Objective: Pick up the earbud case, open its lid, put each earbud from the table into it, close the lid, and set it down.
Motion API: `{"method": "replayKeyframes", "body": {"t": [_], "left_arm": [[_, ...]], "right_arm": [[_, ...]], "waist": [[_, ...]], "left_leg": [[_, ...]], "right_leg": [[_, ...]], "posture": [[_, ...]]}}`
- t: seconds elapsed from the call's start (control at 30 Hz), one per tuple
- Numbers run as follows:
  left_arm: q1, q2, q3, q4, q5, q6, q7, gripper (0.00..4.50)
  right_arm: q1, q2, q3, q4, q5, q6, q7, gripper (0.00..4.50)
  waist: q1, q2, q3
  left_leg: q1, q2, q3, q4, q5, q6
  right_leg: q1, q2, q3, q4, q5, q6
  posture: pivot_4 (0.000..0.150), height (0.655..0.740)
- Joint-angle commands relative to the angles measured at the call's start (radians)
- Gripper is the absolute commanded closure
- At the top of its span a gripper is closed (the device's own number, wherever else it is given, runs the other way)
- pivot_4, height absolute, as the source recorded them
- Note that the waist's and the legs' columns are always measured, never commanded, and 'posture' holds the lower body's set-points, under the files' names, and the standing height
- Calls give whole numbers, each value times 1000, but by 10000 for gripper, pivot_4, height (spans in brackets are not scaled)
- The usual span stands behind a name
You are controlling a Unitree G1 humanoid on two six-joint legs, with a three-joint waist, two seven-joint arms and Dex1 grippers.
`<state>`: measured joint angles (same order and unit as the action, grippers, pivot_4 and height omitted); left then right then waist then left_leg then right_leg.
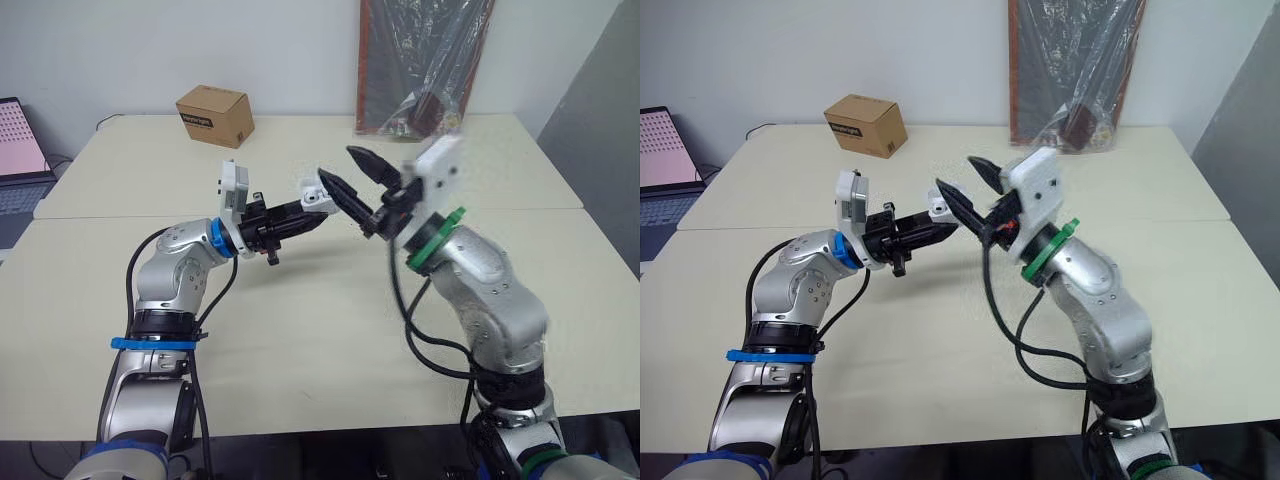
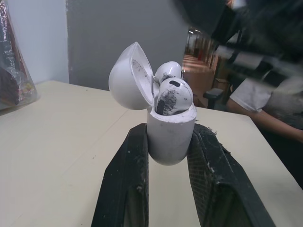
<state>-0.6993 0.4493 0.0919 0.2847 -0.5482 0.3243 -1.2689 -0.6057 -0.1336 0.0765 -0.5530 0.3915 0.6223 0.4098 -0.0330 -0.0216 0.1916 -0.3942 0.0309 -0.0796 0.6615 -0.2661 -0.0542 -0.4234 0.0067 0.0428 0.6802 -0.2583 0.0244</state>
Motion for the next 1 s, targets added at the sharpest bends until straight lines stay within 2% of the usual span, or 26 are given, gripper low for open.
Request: {"method": "replayKeyframes", "body": {"t": [0.03, 0.07, 0.17, 0.33, 0.37, 0.67, 1.0], "left_arm": [[-7, 27, 1, -6, -4, -6, -35, 37436], [-8, 30, -1, -4, -5, -5, -41, 37436], [-11, 39, -6, -12, -19, 15, -65, 37436], [-1, 55, -19, -51, -31, 58, -103, 37436], [1, 58, -20, -58, -32, 66, -107, 37436], [9, 72, -27, -114, -53, 149, -122, 37436], [29, 92, -37, -100, -46, 171, -132, 37436]], "right_arm": [[-95, -97, -123, -62, 261, 233, 62, 19114], [-123, -120, -140, -39, 283, 278, 48, 19114], [-203, -208, -143, 72, 276, 382, 31, 24947], [-248, -295, -56, 220, 200, 370, 74, 42719], [-257, -302, -43, 248, 188, 368, 79, 44722], [-315, -314, 126, 428, 43, 192, 233, 44722], [-337, -239, 120, 419, 40, 116, 306, 44722]], "waist": [[0, 0, 0], [0, 0, 0], [0, 0, 0], [-1, 0, 0], [-1, 0, 0], [-2, 0, 0], [-1, 0, 0]], "left_leg": [[0, 0, 0, 0, 0, 0], [1, 0, 0, 0, 0, 0], [2, 0, 0, 0, 0, 0], [2, 0, 1, 0, 0, 0], [2, 0, 1, -1, 0, 0], [0, 0, 1, -1, 0, 0], [0, 0, 0, -1, 0, 0]], "right_leg": [[1, 0, 0, 0, 0, 0], [1, 0, 0, 0, 0, 0], [1, 0, 0, 1, 0, 0], [1, 0, 1, 0, 0, 0], [1, 0, 1, 0, 0, 0], [0, 0, 0, 0, 0, 0], [0, 0, 0, 0, 0, 0]], "posture": [[1500, 7400], [1500, 7400], [1500, 7400], [1500, 7400], [1500, 7400], [1500, 7400], [1500, 7400]]}}
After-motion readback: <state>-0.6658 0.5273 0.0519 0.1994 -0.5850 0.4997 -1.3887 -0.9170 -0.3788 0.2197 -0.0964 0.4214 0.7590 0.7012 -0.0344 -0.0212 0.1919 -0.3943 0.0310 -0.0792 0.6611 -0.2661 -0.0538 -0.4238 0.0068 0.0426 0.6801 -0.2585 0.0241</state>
